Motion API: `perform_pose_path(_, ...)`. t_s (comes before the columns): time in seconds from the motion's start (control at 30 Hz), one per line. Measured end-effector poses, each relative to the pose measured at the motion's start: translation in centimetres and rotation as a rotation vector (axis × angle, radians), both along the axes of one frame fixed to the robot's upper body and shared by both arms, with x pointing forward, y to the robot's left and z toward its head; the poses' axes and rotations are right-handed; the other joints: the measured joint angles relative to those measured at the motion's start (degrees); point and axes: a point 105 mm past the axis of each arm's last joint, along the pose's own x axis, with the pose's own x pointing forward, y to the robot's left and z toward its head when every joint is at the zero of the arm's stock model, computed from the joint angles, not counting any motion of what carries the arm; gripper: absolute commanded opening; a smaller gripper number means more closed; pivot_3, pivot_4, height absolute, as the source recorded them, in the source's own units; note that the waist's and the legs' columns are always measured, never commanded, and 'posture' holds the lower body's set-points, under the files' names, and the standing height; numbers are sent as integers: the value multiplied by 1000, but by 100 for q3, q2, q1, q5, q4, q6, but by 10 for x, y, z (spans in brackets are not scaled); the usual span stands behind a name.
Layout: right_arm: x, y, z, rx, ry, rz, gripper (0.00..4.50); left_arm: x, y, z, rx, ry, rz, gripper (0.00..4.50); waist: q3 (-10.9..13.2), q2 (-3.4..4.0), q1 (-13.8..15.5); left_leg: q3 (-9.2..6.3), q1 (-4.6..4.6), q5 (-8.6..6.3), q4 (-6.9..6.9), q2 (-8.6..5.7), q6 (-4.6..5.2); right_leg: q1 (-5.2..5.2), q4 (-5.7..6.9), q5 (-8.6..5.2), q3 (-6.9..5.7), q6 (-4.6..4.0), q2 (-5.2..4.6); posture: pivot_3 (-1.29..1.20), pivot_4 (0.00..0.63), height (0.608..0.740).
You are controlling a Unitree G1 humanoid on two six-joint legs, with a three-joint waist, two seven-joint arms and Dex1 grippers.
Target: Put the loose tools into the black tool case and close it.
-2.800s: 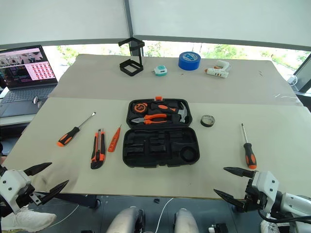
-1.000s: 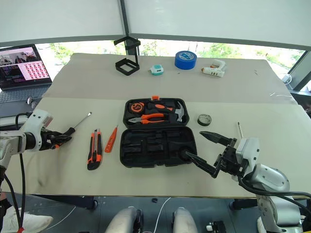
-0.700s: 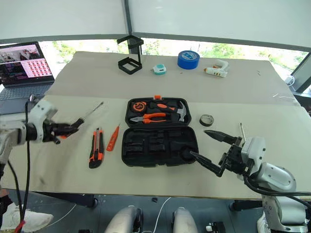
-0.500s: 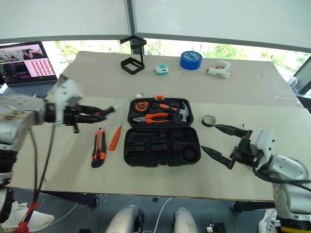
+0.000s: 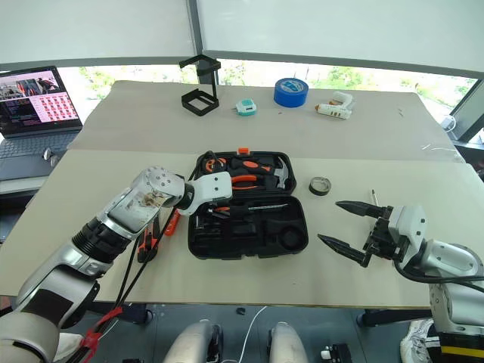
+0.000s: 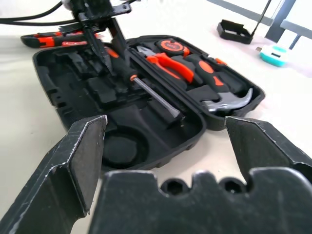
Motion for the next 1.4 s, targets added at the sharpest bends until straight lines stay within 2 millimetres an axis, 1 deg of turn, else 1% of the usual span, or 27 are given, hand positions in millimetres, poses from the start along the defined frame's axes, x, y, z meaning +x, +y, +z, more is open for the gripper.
perform_pose_path(0.23, -1, -6, 2, -2, -9, -24, 4500, 5, 5, 1, 45, -33, 10, 864, 0, 1, -16, 1, 8, 0, 2, 2, 0, 1, 5, 6, 8, -1, 5, 0, 150, 740)
perform_pose_path(0.3, -2, -6, 2, -2, -7, -24, 4500, 7, 12, 2, 65, -41, 24, 864, 0, 1, -34, 1, 9, 0, 1, 3, 0, 0, 5, 6, 12, -1, 7, 0, 150, 740)
perform_pose_path(0.37, -4, -7, -1, -3, 4, -27, 4500, 8, 27, 1, 88, -32, 60, 864, 0, 2, -46, 1, 8, 0, -1, 5, 0, -4, 6, 6, 14, -1, 9, 0, 150, 740)
perform_pose_path(0.4, -5, -7, -2, -3, 8, -28, 4500, 8, 29, 0, 87, -28, 64, 864, 0, 2, -39, 1, 7, 0, 0, 5, 0, -3, 6, 6, 13, -1, 9, 0, 150, 740)
perform_pose_path(0.57, -6, -5, 1, -7, 1, -18, 4500, 8, 30, -1, 92, -37, 55, 864, 0, 2, -2, 2, 7, 0, 6, 3, 0, 0, 6, 7, 14, 1, 7, 0, 150, 740)
perform_pose_path(0.77, -5, -2, 2, -5, 8, -15, 4500, 7, 26, -2, 90, -45, 42, 864, 0, 2, 7, 2, 6, 0, 6, 1, 0, 1, 6, 7, 15, 1, 6, 0, 150, 740)
perform_pose_path(0.8, -5, -2, 2, -5, 10, -14, 4500, 7, 24, -3, 80, -44, 38, 1871, 0, 2, 10, 2, 6, 0, 7, 0, 0, 1, 5, 7, 15, 1, 5, 0, 150, 740)
perform_pose_path(0.83, -5, -1, 2, -4, 15, -13, 4500, 6, 22, -3, 52, -35, 36, 2071, 0, 2, 11, 2, 6, 0, 7, 1, 0, 1, 5, 7, 15, 1, 4, 0, 150, 740)
perform_pose_path(0.93, -6, 1, 3, -3, 22, -9, 4500, 2, 7, 1, -65, -10, 13, 3190, 0, 2, 16, 0, 1, 0, 8, 5, 0, -1, 4, 8, 14, 2, 2, 0, 150, 740)
perform_pose_path(1.0, -6, 2, 3, 0, 28, -7, 4500, -1, -2, 12, -124, -39, -21, 3866, 0, 2, 8, 0, 0, 0, 8, 4, 0, -2, 4, 8, 14, 3, 1, 0, 150, 740)
perform_pose_path(1.13, -9, 3, 1, 19, 47, -15, 4500, 0, -1, 36, -184, -136, -19, 3866, 0, 3, -6, 0, 3, 0, 6, 5, 0, -2, 5, 8, 16, 2, 4, 0, 150, 740)
perform_pose_path(1.17, -10, 4, 0, 24, 48, -18, 4500, 1, 1, 38, -201, -147, -9, 3302, -2, 5, -8, 0, 4, 0, 5, 5, 0, -2, 5, 8, 17, 2, 4, 0, 150, 740)
perform_pose_path(1.2, -10, 4, 0, 27, 49, -22, 4500, 1, 4, 37, -217, -158, 0, 3110, -4, 9, -9, 0, 7, 0, 5, 5, 0, 0, 5, 8, 19, 2, 4, 0, 150, 740)
perform_pose_path(1.37, -10, 5, -1, 40, 49, -35, 4500, 6, 16, 8, -317, -67, 118, 1148, -4, 9, 4, 1, 5, 0, 8, 6, 0, -1, 5, 10, 18, 5, 3, 0, 150, 740)
perform_pose_path(1.4, -10, 6, -1, 40, 46, -36, 4500, 7, 17, 4, -351, -49, 143, 879, -4, 9, 14, 0, 5, 0, 8, 4, 0, 0, 6, 10, 18, 5, 0, 0, 150, 740)
